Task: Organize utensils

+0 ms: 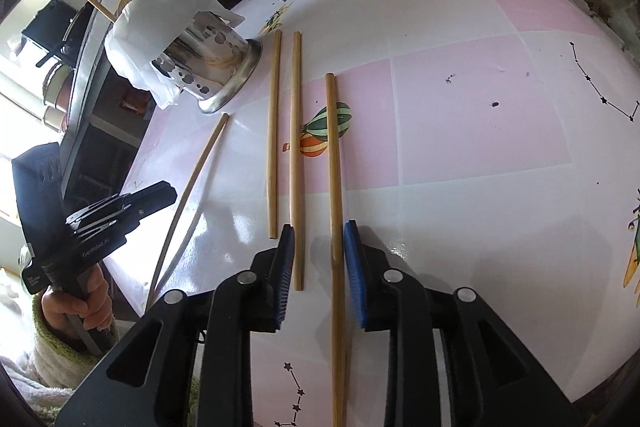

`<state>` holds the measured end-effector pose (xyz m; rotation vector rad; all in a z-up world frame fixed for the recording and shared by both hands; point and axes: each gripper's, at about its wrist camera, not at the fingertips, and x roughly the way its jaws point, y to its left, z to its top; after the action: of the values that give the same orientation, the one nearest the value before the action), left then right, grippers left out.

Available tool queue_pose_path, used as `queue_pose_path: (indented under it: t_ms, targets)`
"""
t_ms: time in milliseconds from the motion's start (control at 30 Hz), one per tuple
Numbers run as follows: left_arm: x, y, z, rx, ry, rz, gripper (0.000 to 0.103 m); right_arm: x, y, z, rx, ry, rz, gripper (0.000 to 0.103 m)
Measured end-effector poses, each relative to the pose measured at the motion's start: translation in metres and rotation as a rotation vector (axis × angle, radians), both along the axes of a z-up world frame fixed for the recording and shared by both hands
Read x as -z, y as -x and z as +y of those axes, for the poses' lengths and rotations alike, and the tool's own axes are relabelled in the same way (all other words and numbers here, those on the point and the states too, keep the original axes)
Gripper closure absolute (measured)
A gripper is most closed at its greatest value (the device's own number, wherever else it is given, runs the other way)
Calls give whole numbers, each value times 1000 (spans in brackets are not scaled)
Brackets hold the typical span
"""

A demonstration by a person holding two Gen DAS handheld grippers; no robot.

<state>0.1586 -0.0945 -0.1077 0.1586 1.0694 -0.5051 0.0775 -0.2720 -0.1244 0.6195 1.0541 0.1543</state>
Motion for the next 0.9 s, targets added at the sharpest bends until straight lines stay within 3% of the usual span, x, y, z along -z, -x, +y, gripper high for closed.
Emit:
queue_pose_path:
  t_ms: [267,500,667,767,900]
  targets:
    - [7,-26,-20,25,-80,-32,85,1,0,-2,0,-18,-6,71]
    - [17,-47,-28,19,-116,9,85,1,0,-2,0,-22,-10,71]
    - [17,-47,-33,16,-148,-13,88,1,1,-2,0,-25,-12,71]
    - [17,-45,-35,2,-146,-23,97,1,1,-2,0,-25,-13,71]
    - [15,-47,-30,-14,-100,-18,98,1,1,-2,0,-23,-13,71]
